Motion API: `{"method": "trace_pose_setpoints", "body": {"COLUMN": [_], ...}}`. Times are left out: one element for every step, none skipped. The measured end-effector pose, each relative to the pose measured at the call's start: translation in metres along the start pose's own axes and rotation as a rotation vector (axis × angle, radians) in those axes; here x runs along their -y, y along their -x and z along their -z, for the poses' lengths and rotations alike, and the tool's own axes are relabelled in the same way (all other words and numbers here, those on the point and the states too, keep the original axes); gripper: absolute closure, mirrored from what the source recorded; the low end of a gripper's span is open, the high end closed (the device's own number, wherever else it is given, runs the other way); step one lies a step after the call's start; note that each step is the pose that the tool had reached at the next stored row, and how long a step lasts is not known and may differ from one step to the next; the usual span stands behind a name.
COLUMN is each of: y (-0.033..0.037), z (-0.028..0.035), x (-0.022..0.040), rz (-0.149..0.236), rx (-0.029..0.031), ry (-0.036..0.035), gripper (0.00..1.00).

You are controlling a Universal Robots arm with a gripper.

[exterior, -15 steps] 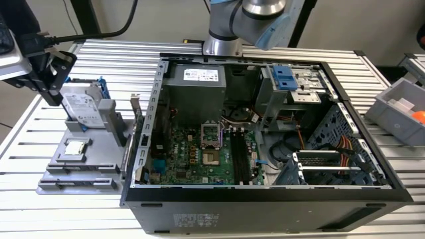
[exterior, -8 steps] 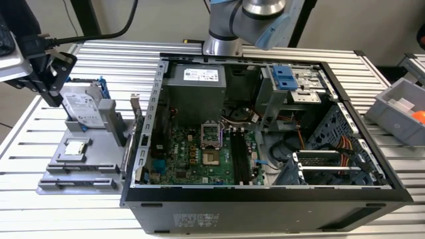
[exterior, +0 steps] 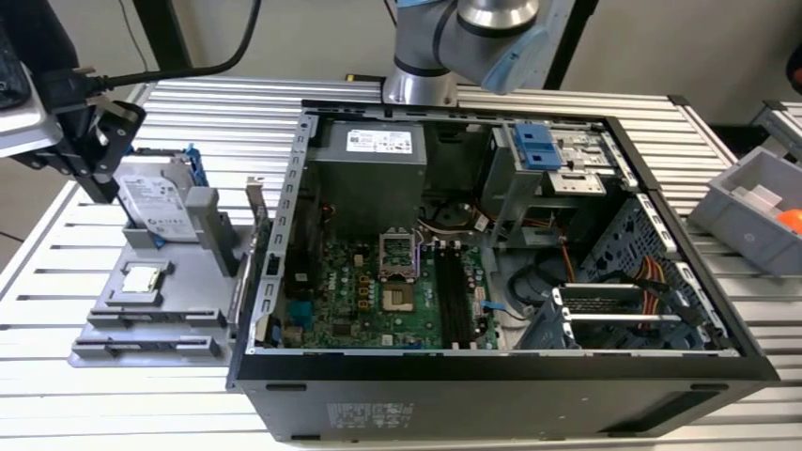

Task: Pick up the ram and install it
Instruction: 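Reach for the ram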

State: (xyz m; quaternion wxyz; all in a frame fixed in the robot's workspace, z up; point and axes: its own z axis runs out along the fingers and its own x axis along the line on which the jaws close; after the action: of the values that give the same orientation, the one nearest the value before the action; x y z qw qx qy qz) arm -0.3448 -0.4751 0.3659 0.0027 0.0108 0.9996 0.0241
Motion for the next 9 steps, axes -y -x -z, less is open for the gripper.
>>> {"method": "trace_pose_setpoints", "body": {"y": [0.0, 0.0, 0.0, 0.0, 0.0, 0.0, -0.0001, -0.0001, -0.0001], "z": [-0.0002, -0.0005, -0.0007, -0.0009, -0.0011, -0.0013, -0.0016, -0.0018, -0.002], "x": [0.0, 0.0001, 0.0001, 0.0001, 0.0001, 0.0001, 0.0001, 0.0001, 0.0001], "rz": [0.0, 0.0, 0.0, 0.0, 0.0, 0.0, 0.0, 0.0, 0.0], "rx": [-0.0003, -0.0007, -0.001, -0.0014, -0.0019, -0.0023, -0.0026, -0.003, -0.0035], "ry": [0.0, 0.0, 0.0, 0.0, 0.0, -0.0001, -0.0001, -0.0002, -0.0002], "gripper": [1.0, 1.0, 1.0, 1.0, 1.0, 1.0, 1.0, 1.0, 1.0]}}
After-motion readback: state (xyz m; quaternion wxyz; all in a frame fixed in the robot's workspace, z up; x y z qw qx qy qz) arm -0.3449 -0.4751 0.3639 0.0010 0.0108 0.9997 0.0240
